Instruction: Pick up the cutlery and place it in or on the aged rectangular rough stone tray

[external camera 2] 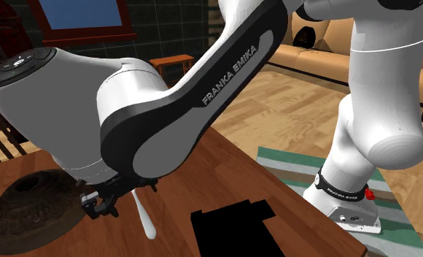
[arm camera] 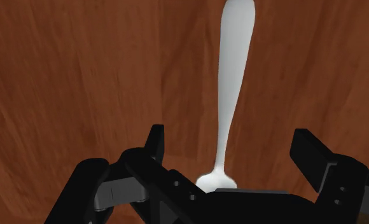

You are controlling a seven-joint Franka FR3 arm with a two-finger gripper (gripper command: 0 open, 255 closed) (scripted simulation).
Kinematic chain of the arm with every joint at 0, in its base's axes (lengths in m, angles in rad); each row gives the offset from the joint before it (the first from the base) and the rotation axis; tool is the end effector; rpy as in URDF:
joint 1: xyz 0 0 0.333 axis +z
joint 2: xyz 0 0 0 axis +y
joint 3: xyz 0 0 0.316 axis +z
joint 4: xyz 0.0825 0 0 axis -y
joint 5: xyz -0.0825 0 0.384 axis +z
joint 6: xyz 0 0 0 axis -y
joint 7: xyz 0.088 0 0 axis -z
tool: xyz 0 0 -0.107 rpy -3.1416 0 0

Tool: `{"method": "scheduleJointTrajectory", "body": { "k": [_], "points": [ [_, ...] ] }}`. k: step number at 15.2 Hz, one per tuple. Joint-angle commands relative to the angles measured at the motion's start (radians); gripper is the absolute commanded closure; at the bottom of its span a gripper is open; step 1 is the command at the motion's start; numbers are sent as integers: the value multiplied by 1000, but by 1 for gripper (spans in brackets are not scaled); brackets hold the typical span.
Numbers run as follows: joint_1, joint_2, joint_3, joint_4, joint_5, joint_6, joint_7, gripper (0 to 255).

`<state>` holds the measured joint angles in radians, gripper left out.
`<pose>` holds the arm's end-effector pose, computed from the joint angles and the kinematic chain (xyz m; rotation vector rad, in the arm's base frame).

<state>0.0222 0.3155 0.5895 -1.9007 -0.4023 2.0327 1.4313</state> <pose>0.5152 0.3129 0.3514 2.8057 -0.9131 0.1306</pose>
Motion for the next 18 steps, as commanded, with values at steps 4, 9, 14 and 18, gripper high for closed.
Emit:
{"method": "scheduleJointTrajectory", "body": {
  "k": [4,9,14,18],
  "points": [
    [1,20,-9,-24,-20,39,14,0],
    [1,20,-9,-24,-20,39,14,0],
    [0,20,-9,-24,-20,39,14,255],
    [0,21,-10,-23,-20,39,14,255]
  ]
}}
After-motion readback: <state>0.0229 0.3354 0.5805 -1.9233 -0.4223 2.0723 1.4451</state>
